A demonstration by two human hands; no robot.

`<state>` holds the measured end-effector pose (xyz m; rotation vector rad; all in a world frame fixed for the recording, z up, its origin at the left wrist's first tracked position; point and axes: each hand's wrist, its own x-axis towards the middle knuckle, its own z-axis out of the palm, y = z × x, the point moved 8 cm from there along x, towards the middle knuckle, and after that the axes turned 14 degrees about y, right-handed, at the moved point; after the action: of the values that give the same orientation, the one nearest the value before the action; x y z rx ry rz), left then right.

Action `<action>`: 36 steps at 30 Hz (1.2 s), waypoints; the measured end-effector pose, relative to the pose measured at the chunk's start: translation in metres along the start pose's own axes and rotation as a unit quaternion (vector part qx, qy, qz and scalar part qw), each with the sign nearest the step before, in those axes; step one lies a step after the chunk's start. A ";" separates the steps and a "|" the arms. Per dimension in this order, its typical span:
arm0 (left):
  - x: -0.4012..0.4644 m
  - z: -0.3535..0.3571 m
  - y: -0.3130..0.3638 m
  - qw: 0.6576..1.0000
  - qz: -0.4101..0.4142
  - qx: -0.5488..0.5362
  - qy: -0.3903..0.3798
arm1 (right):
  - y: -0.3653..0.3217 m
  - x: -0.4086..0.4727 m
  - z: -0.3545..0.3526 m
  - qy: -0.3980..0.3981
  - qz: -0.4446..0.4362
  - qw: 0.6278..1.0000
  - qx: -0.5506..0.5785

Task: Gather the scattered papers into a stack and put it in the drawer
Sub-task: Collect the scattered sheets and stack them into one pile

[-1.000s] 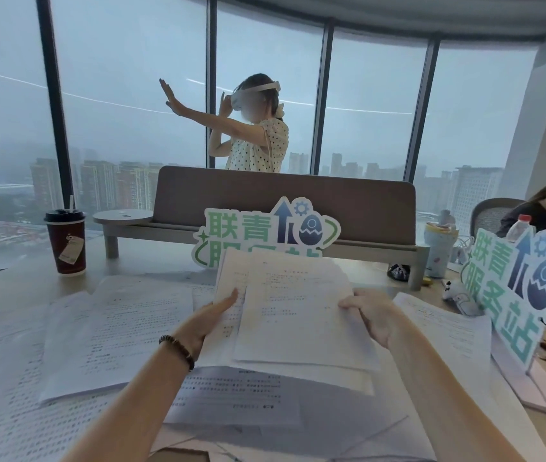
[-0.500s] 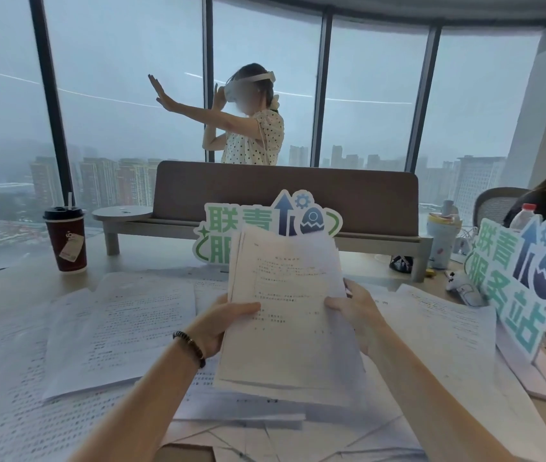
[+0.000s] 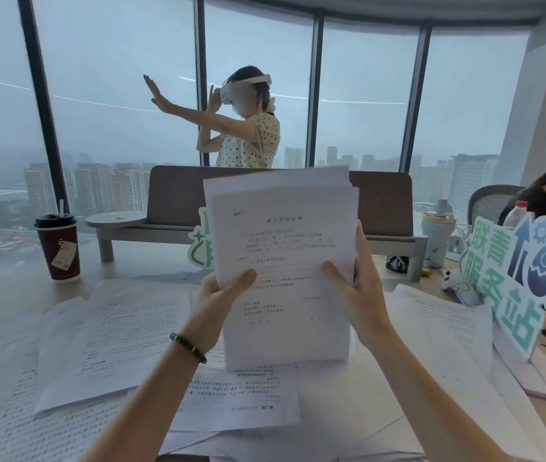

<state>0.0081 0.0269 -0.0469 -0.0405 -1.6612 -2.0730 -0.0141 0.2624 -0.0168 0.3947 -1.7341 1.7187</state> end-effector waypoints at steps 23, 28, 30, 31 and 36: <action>0.028 -0.055 -0.079 0.952 -0.191 0.232 0.061 | 0.113 -0.022 -0.056 -0.198 0.214 0.715 -0.636; 0.025 -0.060 -0.101 0.896 -0.221 0.384 0.021 | 0.121 -0.021 -0.048 -0.213 0.204 0.744 -0.599; 0.027 -0.058 -0.100 0.894 -0.215 0.392 0.015 | 0.122 -0.019 -0.044 -0.196 0.211 0.776 -0.561; 0.028 -0.058 -0.100 0.895 -0.213 0.392 0.015 | 0.119 -0.018 -0.043 -0.178 0.215 0.794 -0.540; 0.026 -0.055 -0.099 0.899 -0.204 0.387 0.024 | 0.108 -0.008 -0.051 -0.094 0.243 0.858 -0.443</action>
<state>-0.0381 -0.0188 -0.1436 0.6622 -2.4978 -1.4801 -0.0638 0.3203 -0.1087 -0.3347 -2.6966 0.9757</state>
